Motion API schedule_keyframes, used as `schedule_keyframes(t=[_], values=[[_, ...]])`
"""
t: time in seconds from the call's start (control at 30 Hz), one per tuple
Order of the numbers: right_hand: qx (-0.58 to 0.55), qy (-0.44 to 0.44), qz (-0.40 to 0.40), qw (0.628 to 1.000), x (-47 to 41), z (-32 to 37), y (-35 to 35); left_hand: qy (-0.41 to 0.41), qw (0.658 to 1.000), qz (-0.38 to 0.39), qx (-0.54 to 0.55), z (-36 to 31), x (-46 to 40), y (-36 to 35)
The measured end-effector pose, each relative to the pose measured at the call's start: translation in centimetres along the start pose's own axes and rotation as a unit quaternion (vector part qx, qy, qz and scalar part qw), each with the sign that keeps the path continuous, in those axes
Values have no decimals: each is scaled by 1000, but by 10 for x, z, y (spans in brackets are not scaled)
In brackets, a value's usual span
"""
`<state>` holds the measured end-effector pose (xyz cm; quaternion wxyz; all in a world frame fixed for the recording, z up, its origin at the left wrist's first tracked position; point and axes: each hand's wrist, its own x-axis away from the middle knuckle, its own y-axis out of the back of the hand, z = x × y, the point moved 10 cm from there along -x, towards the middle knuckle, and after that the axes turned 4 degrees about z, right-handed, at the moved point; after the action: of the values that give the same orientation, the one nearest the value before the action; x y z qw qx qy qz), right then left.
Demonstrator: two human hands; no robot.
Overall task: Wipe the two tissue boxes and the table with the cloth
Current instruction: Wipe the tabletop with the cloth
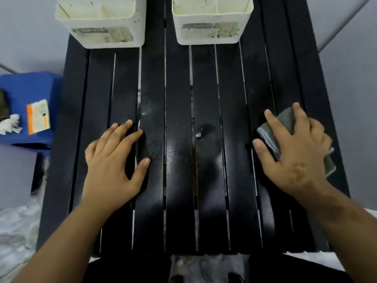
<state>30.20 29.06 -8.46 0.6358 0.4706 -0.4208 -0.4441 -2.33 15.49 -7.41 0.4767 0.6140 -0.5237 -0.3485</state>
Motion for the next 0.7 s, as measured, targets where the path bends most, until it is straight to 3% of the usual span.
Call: schedule_keyframes(t=[0.3, 0.7], values=[[-9, 105, 2, 994, -10, -2, 2, -31, 999, -43, 0, 6, 0, -3], [47, 84, -35, 995, 24, -4, 6, -15, 999, -31, -5, 9, -1, -3]])
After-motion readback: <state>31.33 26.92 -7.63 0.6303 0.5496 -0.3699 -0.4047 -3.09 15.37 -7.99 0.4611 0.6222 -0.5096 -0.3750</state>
